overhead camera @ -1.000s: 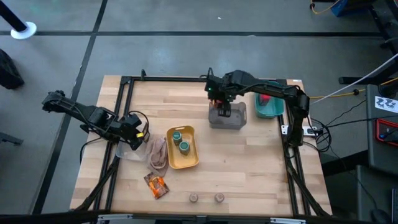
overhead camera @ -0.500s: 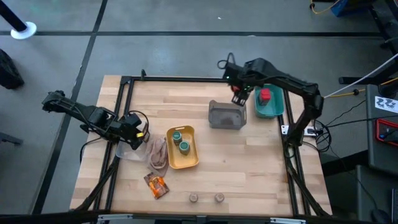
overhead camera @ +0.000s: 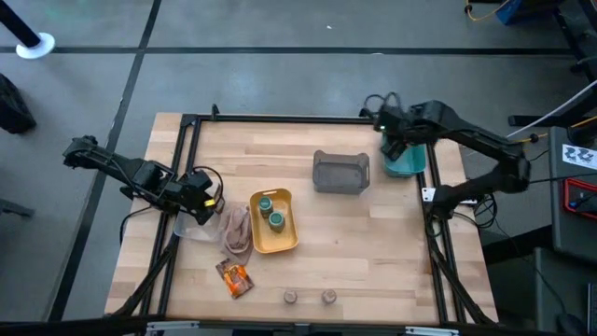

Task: Sort spices by type
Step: Put the red seasoning can into the green bin

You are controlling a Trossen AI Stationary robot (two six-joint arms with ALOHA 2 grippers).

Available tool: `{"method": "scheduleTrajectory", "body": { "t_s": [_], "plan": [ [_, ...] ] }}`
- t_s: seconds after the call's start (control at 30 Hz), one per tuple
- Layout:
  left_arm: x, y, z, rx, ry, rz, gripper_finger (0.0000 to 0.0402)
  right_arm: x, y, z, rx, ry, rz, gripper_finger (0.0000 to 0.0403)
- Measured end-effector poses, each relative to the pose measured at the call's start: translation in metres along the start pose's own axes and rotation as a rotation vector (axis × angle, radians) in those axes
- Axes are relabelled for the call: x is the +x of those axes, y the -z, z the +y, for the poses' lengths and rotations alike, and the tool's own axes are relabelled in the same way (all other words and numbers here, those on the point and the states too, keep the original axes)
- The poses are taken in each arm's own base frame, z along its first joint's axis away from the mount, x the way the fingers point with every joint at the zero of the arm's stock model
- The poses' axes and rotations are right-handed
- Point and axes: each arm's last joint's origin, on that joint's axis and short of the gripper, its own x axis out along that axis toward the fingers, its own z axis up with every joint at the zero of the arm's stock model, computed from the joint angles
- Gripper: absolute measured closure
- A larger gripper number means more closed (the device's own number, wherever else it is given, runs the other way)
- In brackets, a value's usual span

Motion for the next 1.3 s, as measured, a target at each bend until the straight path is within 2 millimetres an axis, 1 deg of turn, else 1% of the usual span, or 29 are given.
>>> {"method": "scheduleTrajectory", "body": {
  "t_s": [0.13,0.23,0.4,0.6,0.7,0.8,1.03,1.3],
  "plan": [
    [0.000,0.000,0.000,0.003,-0.007,-0.012,0.0251,0.008,0.018,-0.019,0.246,0.042,-0.070,0.0178],
    [0.000,0.000,0.000,0.003,-0.009,-0.015,0.0251,0.018,0.025,-0.024,0.358,0.095,-0.100,0.0178],
    [0.000,0.000,0.000,0.002,-0.009,-0.015,0.0251,0.046,0.030,-0.017,0.389,0.198,-0.074,0.0178],
    [0.000,0.000,0.000,0.002,-0.010,-0.015,0.0251,0.083,0.033,-0.013,0.493,0.273,-0.083,0.0178],
    [0.000,0.000,0.000,0.002,-0.010,-0.016,0.0251,0.098,0.039,-0.014,0.519,0.338,-0.065,0.0178],
    [0.000,0.000,0.000,0.002,-0.010,-0.016,0.0251,0.111,0.044,-0.013,0.554,0.342,-0.040,0.0178],
    [0.000,-0.001,0.000,0.003,-0.015,-0.024,0.0251,0.135,0.051,-0.002,0.591,0.280,-0.040,0.0178],
    [0.000,-0.001,0.000,0.002,-0.015,-0.025,0.0251,0.150,0.059,0.006,0.597,0.266,-0.045,0.0178]
  ]
}}
